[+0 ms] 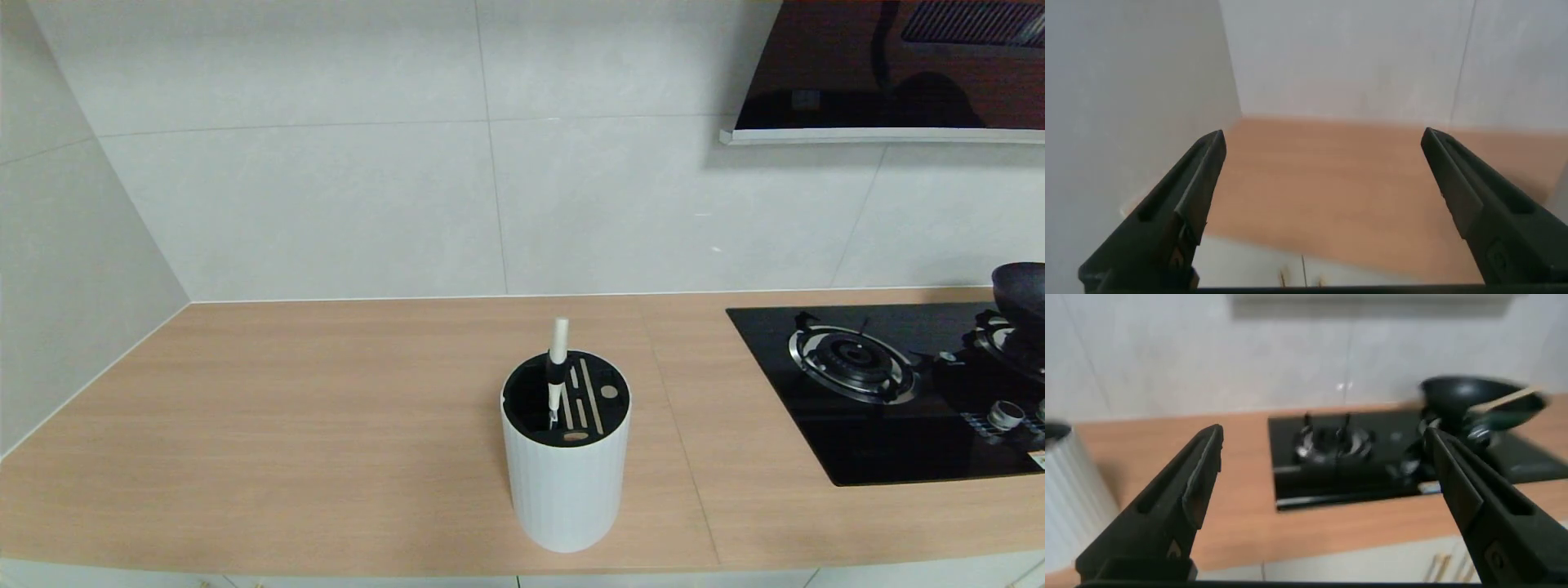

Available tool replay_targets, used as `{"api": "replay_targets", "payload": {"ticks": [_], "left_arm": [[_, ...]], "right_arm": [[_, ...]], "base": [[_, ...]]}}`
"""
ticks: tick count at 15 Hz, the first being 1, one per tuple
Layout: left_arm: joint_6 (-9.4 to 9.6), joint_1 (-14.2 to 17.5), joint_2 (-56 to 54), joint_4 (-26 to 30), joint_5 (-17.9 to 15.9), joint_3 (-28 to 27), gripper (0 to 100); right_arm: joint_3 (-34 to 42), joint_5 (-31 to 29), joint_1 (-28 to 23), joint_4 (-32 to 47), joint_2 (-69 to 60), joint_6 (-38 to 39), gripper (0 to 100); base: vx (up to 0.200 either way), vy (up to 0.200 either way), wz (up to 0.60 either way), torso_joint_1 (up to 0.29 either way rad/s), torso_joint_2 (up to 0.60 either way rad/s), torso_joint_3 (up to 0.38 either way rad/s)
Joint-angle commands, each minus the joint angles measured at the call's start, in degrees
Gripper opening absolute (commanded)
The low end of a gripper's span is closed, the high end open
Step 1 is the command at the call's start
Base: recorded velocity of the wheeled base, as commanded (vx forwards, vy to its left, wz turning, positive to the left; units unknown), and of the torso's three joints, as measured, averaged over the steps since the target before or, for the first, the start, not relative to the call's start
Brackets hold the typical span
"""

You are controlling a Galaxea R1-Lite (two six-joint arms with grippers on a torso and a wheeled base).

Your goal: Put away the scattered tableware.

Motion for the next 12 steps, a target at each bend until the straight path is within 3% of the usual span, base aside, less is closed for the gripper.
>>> {"api": "replay_targets", "payload": {"ticks": [1, 3, 5, 6, 7, 9, 10, 12], "left_arm": [[-1.01, 0.0, -0.1, -7.1, -6.7, 11.6, 100], [-2.95, 0.0, -0.1, -4.9, -9.8, 11.6, 100], [-4.0, 0.0, -0.1, -4.2, -17.2, 11.5, 100], [-3.91, 0.0, -0.1, -4.0, -18.5, 11.5, 100], [-3.74, 0.0, -0.1, -3.4, -18.6, 11.4, 100], [-1.63, 0.2, 0.0, -1.2, -13.5, 11.6, 100], [-3.21, 0.3, 0.0, -1.3, -14.0, 11.6, 100], [-3.74, 0.2, 0.0, -1.3, -14.1, 11.6, 100]], "right_arm": [[8.2, 6.1, 0.1, -4.4, -0.1, 0.3, 100], [8.3, 6.6, 0.1, 0.8, -0.1, 0.1, 100], [8.1, 6.6, 0.1, 6.1, -0.1, 0.2, 100], [8.2, 6.5, 0.1, 5.5, -0.1, 0.2, 100], [8.2, 6.6, 0.1, 5.5, -0.1, 0.1, 100], [8.2, 6.5, 0.0, 5.5, -0.1, 0.2, 100], [8.2, 6.5, 0.0, 5.5, -0.1, 0.2, 100], [8.2, 6.6, 0.0, 5.5, 0.0, 0.3, 100]], "base": [[0.0, 0.0, 0.0, 0.0, 0.0, 0.0], [0.0, 0.0, 0.0, 0.0, 0.0, 0.0], [0.0, 0.0, 0.0, 0.0, 0.0, 0.0], [0.0, 0.0, 0.0, 0.0, 0.0, 0.0], [0.0, 0.0, 0.0, 0.0, 0.0, 0.0], [0.0, 0.0, 0.0, 0.0, 0.0, 0.0], [0.0, 0.0, 0.0, 0.0, 0.0, 0.0], [0.0, 0.0, 0.0, 0.0, 0.0, 0.0]]}}
